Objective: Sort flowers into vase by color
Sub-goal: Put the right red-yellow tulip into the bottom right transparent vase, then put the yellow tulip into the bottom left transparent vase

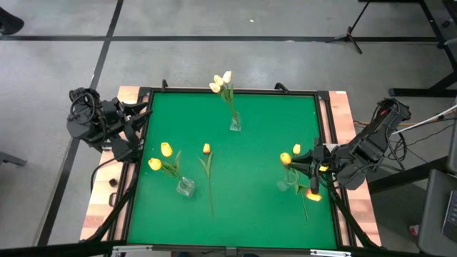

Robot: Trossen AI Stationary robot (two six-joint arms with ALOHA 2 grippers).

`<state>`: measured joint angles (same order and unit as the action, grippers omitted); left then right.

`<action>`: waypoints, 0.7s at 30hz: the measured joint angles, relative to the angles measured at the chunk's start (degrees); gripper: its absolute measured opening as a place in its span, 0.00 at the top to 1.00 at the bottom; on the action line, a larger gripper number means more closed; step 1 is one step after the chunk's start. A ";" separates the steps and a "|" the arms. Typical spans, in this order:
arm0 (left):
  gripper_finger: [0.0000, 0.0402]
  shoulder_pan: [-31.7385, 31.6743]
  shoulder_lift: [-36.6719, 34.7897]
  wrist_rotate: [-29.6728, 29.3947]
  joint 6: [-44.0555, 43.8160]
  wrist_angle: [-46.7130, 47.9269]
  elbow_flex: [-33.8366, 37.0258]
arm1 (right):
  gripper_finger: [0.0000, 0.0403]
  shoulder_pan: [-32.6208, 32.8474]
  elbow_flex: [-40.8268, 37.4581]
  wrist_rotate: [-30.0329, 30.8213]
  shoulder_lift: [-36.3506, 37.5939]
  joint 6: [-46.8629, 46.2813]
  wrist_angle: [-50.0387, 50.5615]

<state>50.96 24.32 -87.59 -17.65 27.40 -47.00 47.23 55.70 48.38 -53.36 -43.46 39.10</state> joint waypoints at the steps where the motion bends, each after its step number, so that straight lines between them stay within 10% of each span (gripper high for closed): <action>1: 0.51 0.01 0.00 0.00 0.00 0.00 0.00 | 0.77 0.00 0.00 0.00 0.00 0.00 -0.01; 14: 0.51 0.02 0.00 -0.02 0.22 0.07 0.00 | 0.64 0.02 8.24 3.42 4.50 -0.84 5.74; 21: 0.51 0.00 -0.02 -0.02 0.22 0.17 0.00 | 0.70 -0.91 12.53 10.05 6.68 -26.74 29.30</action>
<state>50.96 24.29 -87.61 -17.43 27.57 -47.00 46.31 68.23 58.43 -46.69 -70.20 68.40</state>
